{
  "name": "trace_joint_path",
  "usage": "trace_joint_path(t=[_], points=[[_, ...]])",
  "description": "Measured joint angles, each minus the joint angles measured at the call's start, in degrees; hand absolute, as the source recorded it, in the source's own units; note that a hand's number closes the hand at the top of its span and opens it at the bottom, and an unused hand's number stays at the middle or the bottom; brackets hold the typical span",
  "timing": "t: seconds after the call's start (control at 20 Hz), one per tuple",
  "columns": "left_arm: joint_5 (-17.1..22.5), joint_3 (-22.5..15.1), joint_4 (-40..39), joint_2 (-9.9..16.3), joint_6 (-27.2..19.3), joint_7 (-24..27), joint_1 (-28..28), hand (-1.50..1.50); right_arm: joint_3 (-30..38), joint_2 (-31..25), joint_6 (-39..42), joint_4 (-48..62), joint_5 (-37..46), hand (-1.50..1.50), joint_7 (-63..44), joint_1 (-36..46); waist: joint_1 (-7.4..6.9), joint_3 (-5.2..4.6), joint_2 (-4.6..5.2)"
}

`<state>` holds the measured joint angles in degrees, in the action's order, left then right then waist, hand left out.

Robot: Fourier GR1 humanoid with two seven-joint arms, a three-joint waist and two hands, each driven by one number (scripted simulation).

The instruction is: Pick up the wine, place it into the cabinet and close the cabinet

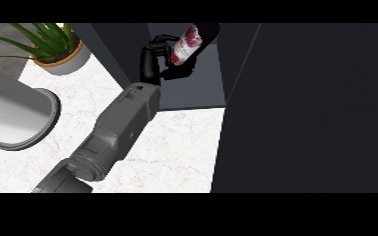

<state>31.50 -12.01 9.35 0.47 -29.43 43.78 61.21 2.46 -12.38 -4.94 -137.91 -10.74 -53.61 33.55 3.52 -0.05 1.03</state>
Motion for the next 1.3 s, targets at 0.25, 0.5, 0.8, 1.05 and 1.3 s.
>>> trace_joint_path(t=[0.25,0.5,0.8,1.05,1.3], points=[[-1.33,-0.05,-3.51,0.39,-2.47,-1.31,2.49,1.5,-0.46,0.42,0.07,0.09,-0.11,-1.5,0.26,0.19,0.45,0.02,0.23],[-1.72,0.32,-5.73,0.86,-3.34,-2.2,3.46,1.5,-0.8,0.46,0.1,0.14,-0.16,-1.5,0.3,1.38,1.32,-0.02,0.65],[-1.92,0.71,-7.4,1.21,-4.26,-3.76,3.92,1.5,-1.76,1.02,-0.04,0.16,-0.14,-1.5,0.48,1.59,2.04,-0.02,0.92],[1.1,4.04,-5.6,0.61,0.29,-3.37,2.61,1.5,-2.13,1.47,-0.05,0.25,-0.11,-1.5,0.98,1.51,1.93,-0.06,1.04],[3.32,6.49,-5.15,-0.07,4.71,-2.48,0.06,1.5,-2.44,1.68,-0.19,0.26,-0.11,-1.5,0.82,1.91,2.39,-0.13,1.18]])
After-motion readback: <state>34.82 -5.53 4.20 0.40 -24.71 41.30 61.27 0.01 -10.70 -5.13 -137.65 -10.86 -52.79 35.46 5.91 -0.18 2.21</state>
